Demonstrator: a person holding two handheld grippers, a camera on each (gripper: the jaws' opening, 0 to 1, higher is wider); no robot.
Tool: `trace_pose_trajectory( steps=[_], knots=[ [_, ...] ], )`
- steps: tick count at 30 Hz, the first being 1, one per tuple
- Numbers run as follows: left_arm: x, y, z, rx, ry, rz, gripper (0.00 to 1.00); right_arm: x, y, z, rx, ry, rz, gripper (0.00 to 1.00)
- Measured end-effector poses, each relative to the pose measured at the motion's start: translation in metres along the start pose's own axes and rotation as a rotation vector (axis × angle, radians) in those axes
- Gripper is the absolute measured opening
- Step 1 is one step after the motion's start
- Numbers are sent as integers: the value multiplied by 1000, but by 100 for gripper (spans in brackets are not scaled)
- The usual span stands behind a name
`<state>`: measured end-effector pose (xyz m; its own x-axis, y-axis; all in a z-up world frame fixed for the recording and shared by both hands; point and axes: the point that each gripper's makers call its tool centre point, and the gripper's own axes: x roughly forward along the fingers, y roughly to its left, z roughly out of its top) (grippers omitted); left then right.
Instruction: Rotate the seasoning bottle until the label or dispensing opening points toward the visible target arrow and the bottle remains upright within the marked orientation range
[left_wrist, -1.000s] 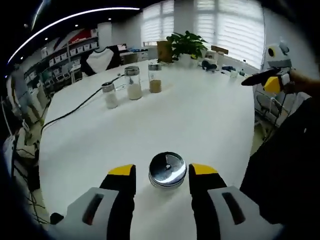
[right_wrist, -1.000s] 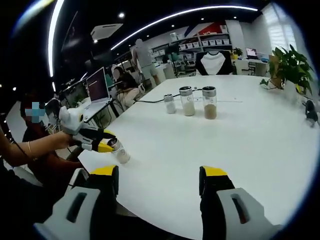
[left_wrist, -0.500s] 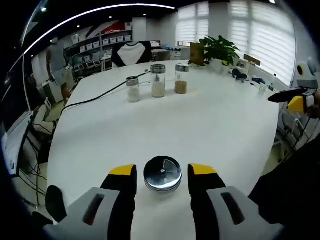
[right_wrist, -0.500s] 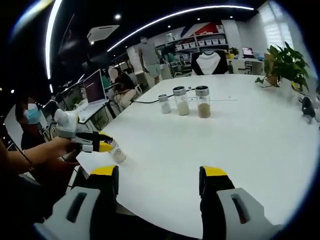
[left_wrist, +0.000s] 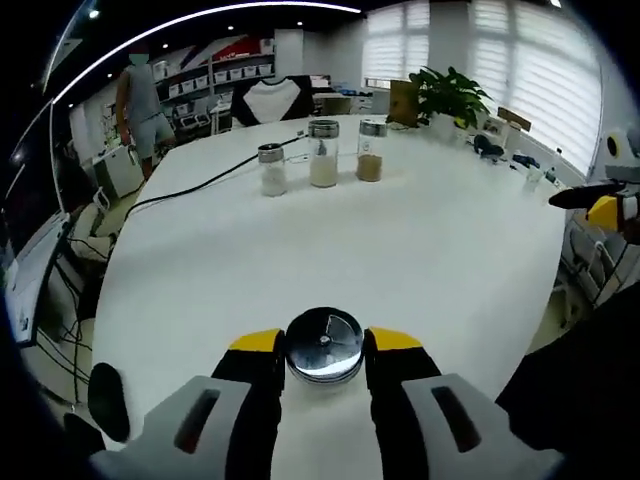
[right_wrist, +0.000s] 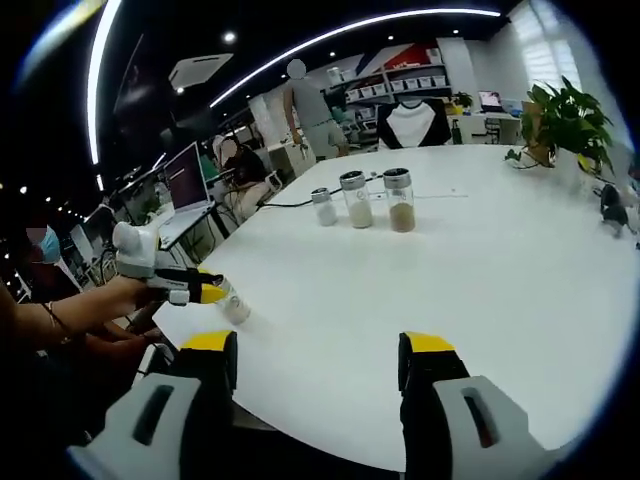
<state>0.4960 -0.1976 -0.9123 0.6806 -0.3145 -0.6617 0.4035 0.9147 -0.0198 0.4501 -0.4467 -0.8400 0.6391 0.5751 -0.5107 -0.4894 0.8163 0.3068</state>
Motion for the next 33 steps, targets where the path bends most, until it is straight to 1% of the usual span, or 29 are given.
trace_pose_trajectory(
  steps=[3, 5, 8, 9, 10, 12, 16, 20, 24, 27, 29, 30, 31, 32, 33],
  knots=[
    [0, 0, 0, 41, 4, -46, 33, 0, -1, 1, -1, 0, 1, 65],
    [-1, -2, -1, 85, 10, -97, 33, 0, -3, 2, -3, 0, 2, 65],
    [-2, -4, -2, 144, 17, -153, 33, 1, -4, 4, -7, -2, 6, 65],
    [-2, -4, -3, 164, 23, -181, 33, 2, -5, 4, -8, 0, 10, 65],
    [-3, -4, -4, 176, 28, -194, 33, 2, -5, 5, -9, 0, 12, 65],
    [-2, -2, -5, 212, 46, -241, 33, 3, -5, 5, -11, 1, 14, 65],
    [-2, 3, -6, 265, 77, -281, 33, 5, -5, 6, -10, 3, 23, 65],
    [-1, 3, -6, 296, 100, -298, 33, 6, -4, 8, -8, 3, 30, 65],
    [0, 3, -9, 373, 142, -318, 34, 8, -4, 11, -9, 2, 37, 65],
    [0, 3, -9, 390, 159, -317, 34, 8, -3, 13, -18, -1, 42, 65],
    [0, 3, -10, 387, 162, -311, 34, 9, -3, 16, -24, -13, 46, 64],
    [1, 3, -11, 368, 160, -296, 34, 10, -4, 17, -23, -19, 45, 64],
    [1, 4, -10, 343, 154, -281, 35, 10, -5, 18, -18, -24, 43, 64],
    [2, 4, -7, 292, 130, -251, 37, 9, -6, 20, -8, -32, 41, 64],
    [2, 4, -3, 251, 109, -236, 40, 9, -6, 20, -5, -36, 39, 64]
  ],
)
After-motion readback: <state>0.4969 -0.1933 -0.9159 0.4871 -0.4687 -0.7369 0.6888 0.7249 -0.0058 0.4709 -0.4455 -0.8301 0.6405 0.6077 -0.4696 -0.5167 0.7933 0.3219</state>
